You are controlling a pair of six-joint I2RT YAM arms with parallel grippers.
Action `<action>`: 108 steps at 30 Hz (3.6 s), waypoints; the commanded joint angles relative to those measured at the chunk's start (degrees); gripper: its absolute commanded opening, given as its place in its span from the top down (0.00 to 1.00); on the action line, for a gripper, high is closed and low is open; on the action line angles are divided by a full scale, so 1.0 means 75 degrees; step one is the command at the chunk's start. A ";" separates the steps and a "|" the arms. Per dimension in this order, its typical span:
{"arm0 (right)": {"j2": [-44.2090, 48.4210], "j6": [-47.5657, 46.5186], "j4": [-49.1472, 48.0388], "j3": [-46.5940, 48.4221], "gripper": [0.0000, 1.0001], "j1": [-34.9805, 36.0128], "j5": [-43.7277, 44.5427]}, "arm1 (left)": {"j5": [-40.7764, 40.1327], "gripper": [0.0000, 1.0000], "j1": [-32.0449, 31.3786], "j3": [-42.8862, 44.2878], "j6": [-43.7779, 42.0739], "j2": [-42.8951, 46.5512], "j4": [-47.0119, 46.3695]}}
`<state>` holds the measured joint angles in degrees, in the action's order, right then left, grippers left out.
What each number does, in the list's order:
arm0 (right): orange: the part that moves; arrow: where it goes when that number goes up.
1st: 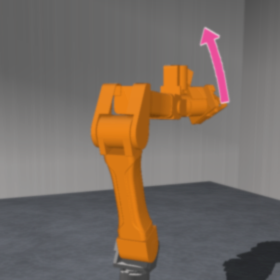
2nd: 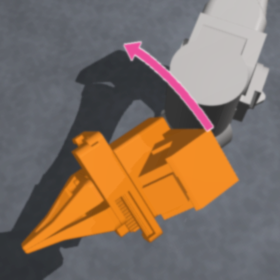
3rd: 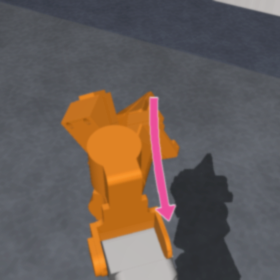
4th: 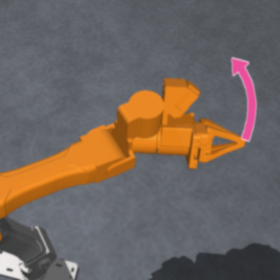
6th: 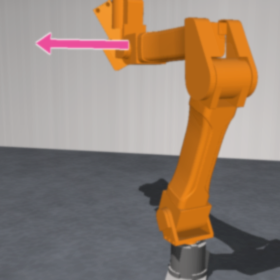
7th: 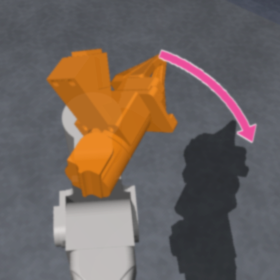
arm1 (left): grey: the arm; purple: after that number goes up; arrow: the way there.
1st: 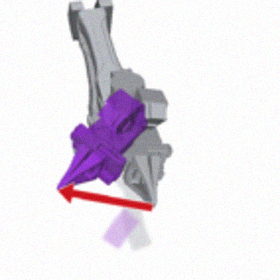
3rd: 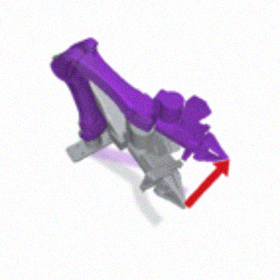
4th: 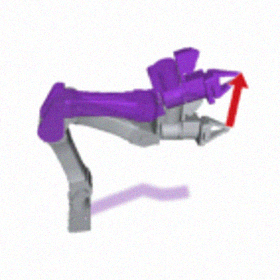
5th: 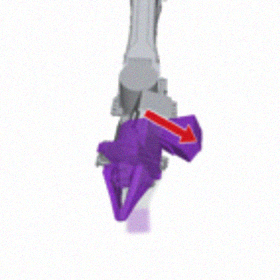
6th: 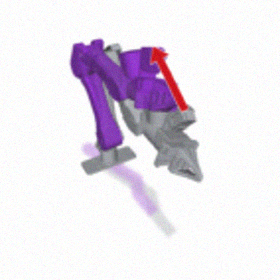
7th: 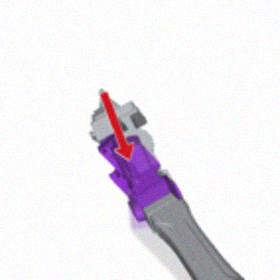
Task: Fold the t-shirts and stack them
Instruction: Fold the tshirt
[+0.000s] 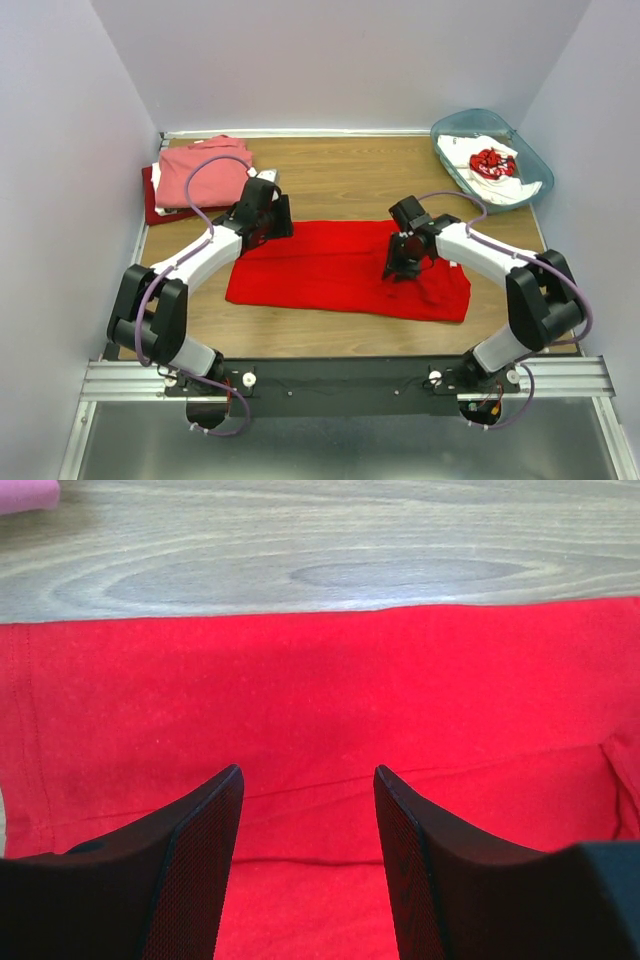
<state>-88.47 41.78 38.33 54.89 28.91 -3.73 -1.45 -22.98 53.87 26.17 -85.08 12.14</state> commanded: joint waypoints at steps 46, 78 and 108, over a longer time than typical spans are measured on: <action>0.0053 0.0394 -0.0306 -0.0475 0.99 0.0646 -0.0862 | -0.0041 0.37 -0.0029 -0.0162 0.0120 0.0082 0.0280; 0.0359 -0.0003 -0.0458 -0.0136 0.40 -0.1357 0.0673 | 0.0511 0.37 -0.0111 -0.0174 0.0026 -0.1500 -0.0939; -0.5816 -0.1984 -0.0939 0.5428 0.39 -0.2202 0.0545 | -0.0076 0.37 -0.1236 -0.2377 0.1982 -0.0176 -0.0775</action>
<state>-122.67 29.69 31.33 92.29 12.64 3.20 -0.58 -30.00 39.07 35.94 -86.21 0.47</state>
